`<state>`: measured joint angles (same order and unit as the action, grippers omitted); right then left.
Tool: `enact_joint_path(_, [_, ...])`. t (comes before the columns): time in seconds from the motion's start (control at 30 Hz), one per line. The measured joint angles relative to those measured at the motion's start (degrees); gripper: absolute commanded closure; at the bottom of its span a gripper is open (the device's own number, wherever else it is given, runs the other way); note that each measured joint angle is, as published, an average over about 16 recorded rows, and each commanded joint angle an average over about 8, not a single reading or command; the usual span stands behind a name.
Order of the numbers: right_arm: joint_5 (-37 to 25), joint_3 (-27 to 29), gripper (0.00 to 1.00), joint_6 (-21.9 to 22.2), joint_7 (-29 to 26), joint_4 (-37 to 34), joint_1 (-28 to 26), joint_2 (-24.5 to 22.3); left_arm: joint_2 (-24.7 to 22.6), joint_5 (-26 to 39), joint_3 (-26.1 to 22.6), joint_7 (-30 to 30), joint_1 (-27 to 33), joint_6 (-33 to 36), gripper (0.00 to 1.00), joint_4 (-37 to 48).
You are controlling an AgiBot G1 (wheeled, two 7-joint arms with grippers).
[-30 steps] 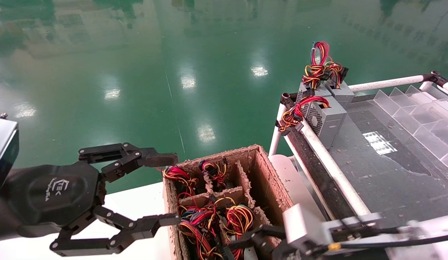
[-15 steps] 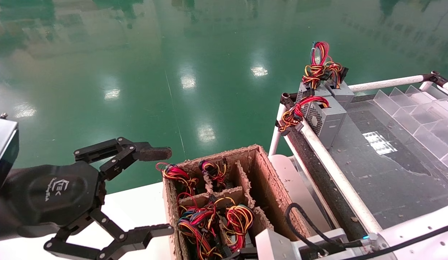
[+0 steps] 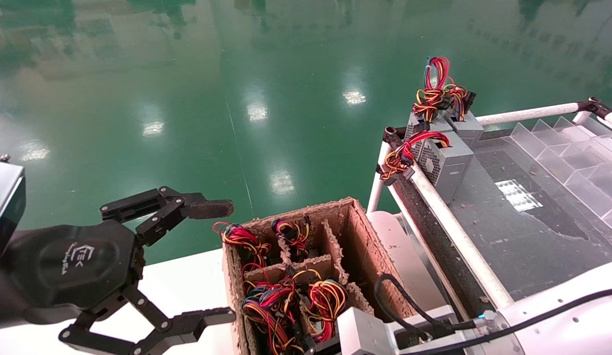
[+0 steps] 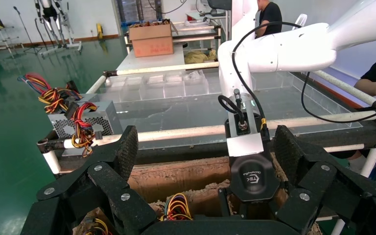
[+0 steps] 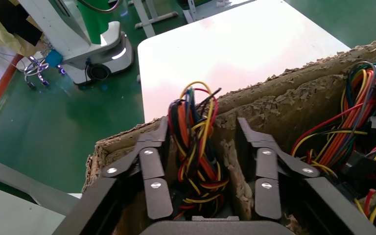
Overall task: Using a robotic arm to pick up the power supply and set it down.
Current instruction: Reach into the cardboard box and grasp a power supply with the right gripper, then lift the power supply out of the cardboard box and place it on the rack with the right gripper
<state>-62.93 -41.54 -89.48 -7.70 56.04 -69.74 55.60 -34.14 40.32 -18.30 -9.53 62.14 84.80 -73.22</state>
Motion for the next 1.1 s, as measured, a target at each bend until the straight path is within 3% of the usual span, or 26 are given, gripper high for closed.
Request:
enact_joint_path(0.67, [4.5,-2.1,1.0,-0.5,4.4,-4.8,-0.7,0.9,0.0,0.0,0.0,0.0,0.0,0.0,0.0,0.0])
enact_joint_path(1.1, [15.7,0.1,1.0,-0.6,5.2,1.2,-0.5,-5.4,0.0,0.0,-0.1,0.0,0.0,0.0,0.0,0.0])
